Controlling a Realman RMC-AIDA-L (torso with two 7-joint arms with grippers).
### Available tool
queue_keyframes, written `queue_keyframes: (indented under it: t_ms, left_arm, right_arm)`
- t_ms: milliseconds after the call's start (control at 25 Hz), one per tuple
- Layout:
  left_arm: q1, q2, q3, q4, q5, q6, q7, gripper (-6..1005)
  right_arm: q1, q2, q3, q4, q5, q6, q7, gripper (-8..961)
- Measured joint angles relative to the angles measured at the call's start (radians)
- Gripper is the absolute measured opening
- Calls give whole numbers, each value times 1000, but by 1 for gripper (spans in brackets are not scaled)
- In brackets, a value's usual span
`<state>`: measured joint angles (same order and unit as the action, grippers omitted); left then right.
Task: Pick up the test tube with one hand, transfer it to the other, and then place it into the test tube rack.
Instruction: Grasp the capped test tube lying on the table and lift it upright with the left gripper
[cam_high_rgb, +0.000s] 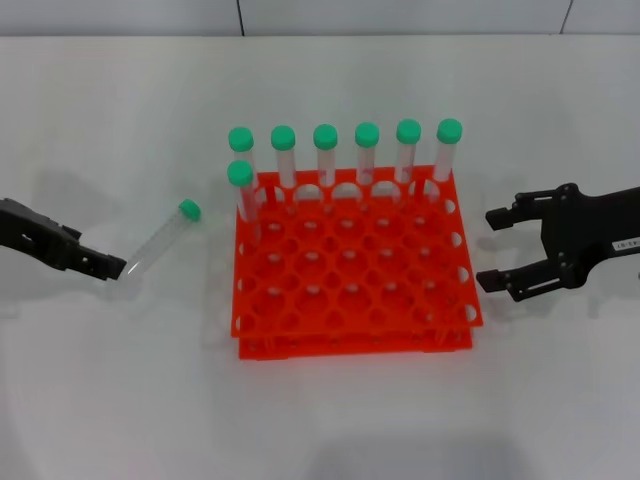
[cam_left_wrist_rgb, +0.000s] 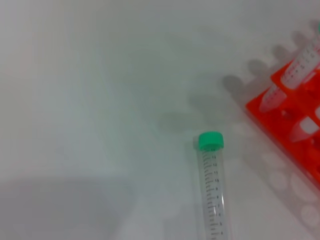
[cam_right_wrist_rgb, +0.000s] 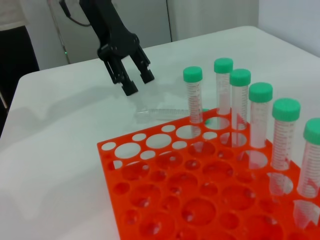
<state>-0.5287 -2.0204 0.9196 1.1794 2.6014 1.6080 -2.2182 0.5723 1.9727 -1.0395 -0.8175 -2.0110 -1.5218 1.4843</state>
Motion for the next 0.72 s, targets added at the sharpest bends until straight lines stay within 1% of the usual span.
queue_keyframes:
  t_ms: [200, 400, 560, 720]
  left_arm:
    - [-24, -9, 22, -20, 25, -18, -22, 690]
    - [-54, -13, 24, -78, 61, -55, -48, 681]
    - [-66, -16, 25, -108, 75, -70, -57, 673]
    - [-67, -21, 32, -112, 78, -82, -62, 666]
  right_arm:
    - [2, 5, -3, 0, 0, 8, 0, 856]
    - [4, 8, -5, 0, -4, 8, -1, 855]
    - [5, 11, -6, 0, -7, 10, -2, 855]
    - [10, 13, -7, 0, -8, 11, -3, 855]
